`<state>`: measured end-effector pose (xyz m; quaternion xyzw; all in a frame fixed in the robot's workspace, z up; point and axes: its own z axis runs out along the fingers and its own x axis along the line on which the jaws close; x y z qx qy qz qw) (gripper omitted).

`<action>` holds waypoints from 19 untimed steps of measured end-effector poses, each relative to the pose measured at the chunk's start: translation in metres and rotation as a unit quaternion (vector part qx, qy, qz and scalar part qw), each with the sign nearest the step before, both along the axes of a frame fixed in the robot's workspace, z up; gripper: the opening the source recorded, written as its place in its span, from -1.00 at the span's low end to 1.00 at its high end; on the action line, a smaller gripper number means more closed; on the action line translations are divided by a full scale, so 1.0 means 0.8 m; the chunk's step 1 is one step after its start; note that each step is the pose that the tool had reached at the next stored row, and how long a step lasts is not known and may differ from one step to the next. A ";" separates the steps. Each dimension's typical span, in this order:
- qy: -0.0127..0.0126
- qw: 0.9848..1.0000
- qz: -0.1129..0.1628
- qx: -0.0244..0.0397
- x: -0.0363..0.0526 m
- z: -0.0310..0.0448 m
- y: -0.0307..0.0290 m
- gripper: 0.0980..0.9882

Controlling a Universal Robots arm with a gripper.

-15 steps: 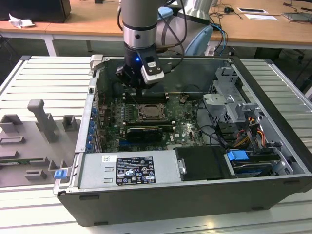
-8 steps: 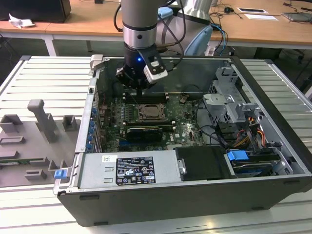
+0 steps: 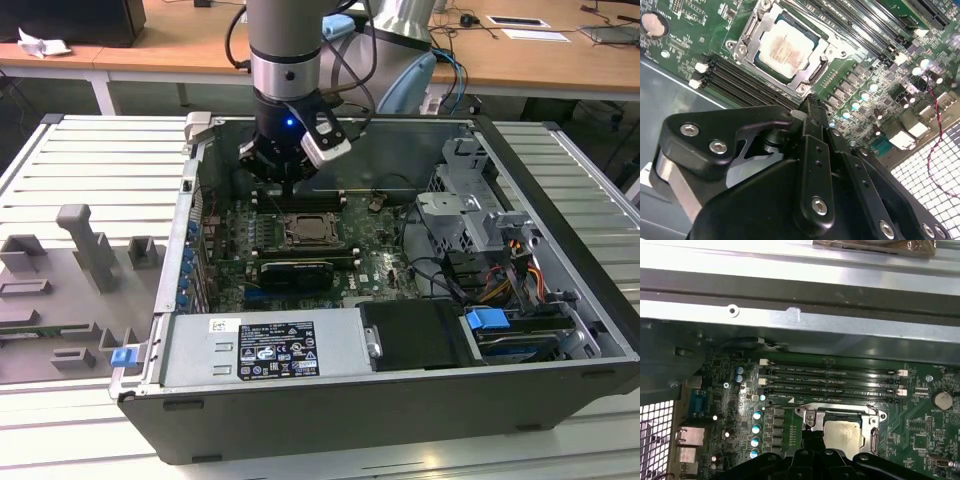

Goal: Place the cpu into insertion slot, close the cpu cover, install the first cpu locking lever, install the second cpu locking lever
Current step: 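Install the first cpu locking lever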

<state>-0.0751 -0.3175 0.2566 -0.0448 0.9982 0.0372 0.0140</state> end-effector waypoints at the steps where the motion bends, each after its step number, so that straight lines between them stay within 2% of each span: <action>1: 0.000 1.000 0.003 0.000 0.000 0.0000 0.0000 -0.98; 14: 0.000 1.000 0.010 0.000 -0.007 0.0000 0.0000 -0.98; 19: 0.000 1.000 0.012 0.000 -0.019 0.0000 0.0000 -0.98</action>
